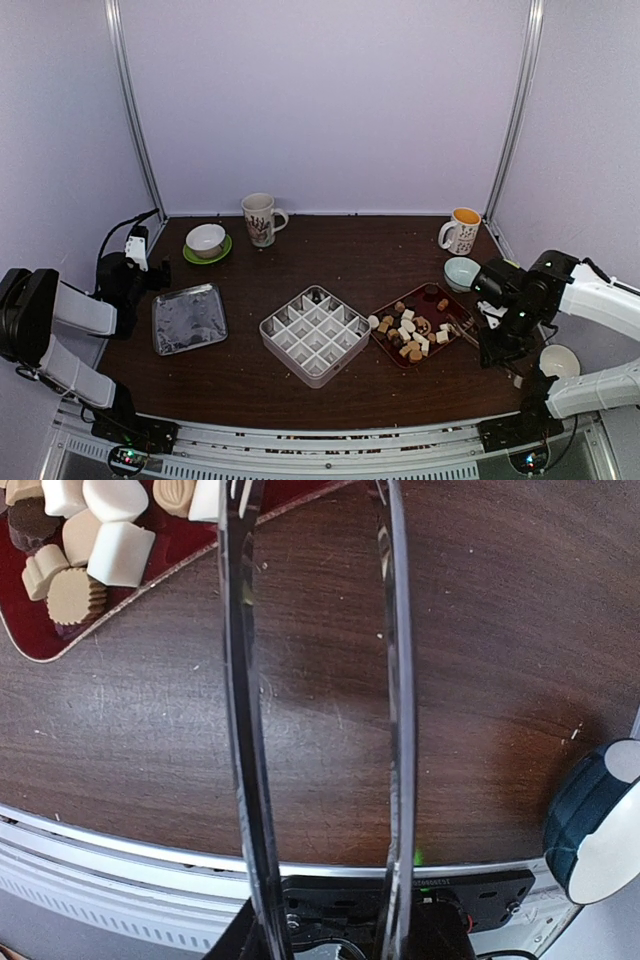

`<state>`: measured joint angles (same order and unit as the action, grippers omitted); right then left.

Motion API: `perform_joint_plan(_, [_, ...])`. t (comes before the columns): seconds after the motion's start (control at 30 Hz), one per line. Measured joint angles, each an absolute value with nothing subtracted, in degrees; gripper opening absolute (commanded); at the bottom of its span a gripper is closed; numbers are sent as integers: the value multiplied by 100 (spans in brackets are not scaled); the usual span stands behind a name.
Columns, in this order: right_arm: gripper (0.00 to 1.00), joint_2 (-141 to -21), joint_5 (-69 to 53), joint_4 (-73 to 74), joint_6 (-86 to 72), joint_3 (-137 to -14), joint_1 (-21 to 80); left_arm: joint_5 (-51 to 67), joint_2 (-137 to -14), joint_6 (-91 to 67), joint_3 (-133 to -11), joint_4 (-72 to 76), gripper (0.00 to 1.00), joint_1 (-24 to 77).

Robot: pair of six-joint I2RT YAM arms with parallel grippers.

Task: Pack the chocolate

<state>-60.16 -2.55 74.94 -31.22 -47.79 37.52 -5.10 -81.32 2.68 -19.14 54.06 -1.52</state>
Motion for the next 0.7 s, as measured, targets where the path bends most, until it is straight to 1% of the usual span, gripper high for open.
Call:
perform_joint_plan(0.53, [39,-6364,-515,7126,-2954,-4786,3750,-510,-8132,268,-1914,5408,98,-152])
perform_joint_plan(0.7, [35,-6514,-554,7037,-2862,-4786,3750,-510,-8132,268,-1914,5406,98,-152])
